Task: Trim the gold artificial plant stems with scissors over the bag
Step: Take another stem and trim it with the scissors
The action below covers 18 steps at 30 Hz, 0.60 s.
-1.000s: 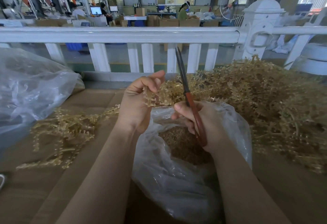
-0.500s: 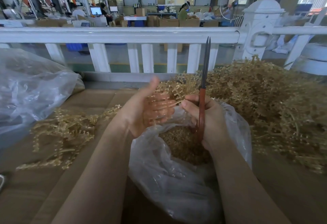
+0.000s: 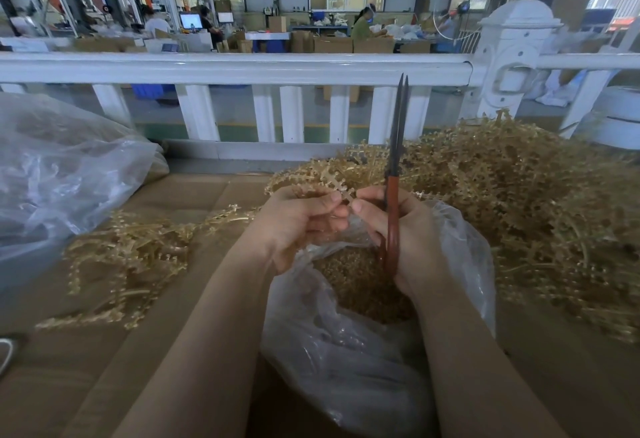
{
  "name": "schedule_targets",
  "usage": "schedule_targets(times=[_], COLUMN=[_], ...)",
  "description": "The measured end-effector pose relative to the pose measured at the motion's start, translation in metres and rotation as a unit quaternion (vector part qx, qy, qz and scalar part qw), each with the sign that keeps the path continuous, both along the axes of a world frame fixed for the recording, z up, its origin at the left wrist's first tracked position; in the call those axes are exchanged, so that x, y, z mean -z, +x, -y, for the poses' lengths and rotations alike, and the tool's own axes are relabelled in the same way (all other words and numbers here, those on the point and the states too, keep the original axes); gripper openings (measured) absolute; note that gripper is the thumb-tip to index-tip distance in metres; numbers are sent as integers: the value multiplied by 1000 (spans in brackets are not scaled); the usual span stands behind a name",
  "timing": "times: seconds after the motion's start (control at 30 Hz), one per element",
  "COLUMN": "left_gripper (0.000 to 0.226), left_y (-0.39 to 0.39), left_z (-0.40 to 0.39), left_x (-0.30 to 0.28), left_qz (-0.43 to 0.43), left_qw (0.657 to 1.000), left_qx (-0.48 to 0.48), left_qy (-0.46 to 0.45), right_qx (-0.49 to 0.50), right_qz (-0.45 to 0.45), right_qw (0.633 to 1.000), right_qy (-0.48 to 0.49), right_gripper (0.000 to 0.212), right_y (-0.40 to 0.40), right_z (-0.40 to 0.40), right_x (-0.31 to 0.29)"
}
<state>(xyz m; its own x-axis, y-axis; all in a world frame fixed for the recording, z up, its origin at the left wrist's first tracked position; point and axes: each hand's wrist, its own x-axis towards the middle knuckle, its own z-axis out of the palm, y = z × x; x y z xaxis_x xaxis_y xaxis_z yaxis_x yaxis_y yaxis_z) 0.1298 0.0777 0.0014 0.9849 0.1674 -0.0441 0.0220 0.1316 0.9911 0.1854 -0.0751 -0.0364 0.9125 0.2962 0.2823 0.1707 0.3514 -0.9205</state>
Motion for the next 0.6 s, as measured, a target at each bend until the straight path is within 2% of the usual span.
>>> schedule_targets(times=[0.13,0.27,0.4,0.53,0.6], left_gripper=[11,12,23,11,14], left_y=[2,-2,-2,-2,-1], left_z=[4,4,3,1,-1], left_x=[3,2,4,4,4], left_qz=[14,38,21,33,37], left_qw=[1000,999,999,999,999], left_qx=[-13,25,-16,-14,-10], left_qy=[10,16,21,12,-5], right_qx=[20,14,19,23,39], right_qz=[3,16,22,30,38], right_qw=[1000,1000,999,998,996], right_qy=[-17,-13,-29,-46,-66], right_gripper=[7,12,12,19,22], right_y=[2,1,1,0,0], right_z=[1,0,-1,-1,-2], right_x=[2,1,2,3,3])
